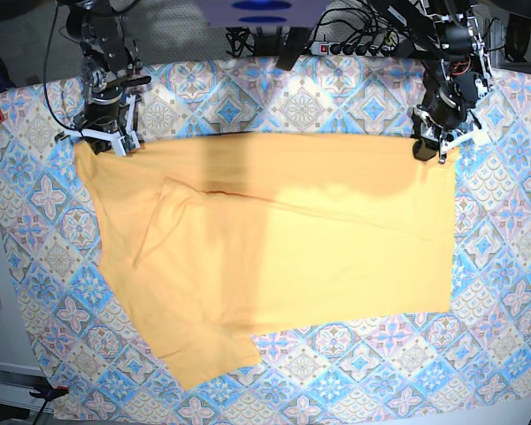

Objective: Fold the T-shirt properly
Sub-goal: 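Drag the held shirt edge with both grippers toward the robot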

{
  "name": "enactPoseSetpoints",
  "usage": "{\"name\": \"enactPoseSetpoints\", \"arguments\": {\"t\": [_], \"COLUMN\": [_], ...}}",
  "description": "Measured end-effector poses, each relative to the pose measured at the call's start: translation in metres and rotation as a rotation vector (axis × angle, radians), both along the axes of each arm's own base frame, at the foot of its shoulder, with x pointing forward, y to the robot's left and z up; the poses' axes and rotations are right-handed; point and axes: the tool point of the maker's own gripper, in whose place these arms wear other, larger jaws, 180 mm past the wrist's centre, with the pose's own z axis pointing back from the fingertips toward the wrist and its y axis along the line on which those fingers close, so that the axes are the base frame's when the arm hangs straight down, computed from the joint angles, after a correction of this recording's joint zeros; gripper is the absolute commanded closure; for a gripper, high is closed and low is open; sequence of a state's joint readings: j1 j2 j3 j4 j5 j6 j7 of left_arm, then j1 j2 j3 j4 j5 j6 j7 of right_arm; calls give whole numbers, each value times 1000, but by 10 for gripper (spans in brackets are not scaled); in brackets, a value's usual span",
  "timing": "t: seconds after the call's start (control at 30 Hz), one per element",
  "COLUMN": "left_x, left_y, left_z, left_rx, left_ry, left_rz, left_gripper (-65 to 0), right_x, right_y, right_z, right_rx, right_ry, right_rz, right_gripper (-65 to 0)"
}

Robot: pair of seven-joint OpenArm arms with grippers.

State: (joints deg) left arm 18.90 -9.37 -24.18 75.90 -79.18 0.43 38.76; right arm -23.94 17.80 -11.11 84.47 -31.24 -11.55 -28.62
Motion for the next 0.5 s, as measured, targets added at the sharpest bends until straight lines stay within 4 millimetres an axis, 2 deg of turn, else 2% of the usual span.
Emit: {"name": "enactPoseSetpoints", "arguments": {"t": [0.17, 0.3, 0.5], "left_x": [-22, -28, -61], "left_y": [-5, -4, -9], "left_z": [0, 5, -5], "left_rx": [-6, 12, -4], "left_ry": [28, 24, 87], "left_rz": [-19, -25, -44], "left_gripper": [0, 0, 0], "right_x": [-28, -48, -84], "right_y": [-14, -10, -11], "right_z": [0, -3, -12], "right_rx": [-26, -21, -22], "right_ry": [46, 76, 151], "right_rz": [6, 13, 9], "right_gripper": [0, 0, 0]}}
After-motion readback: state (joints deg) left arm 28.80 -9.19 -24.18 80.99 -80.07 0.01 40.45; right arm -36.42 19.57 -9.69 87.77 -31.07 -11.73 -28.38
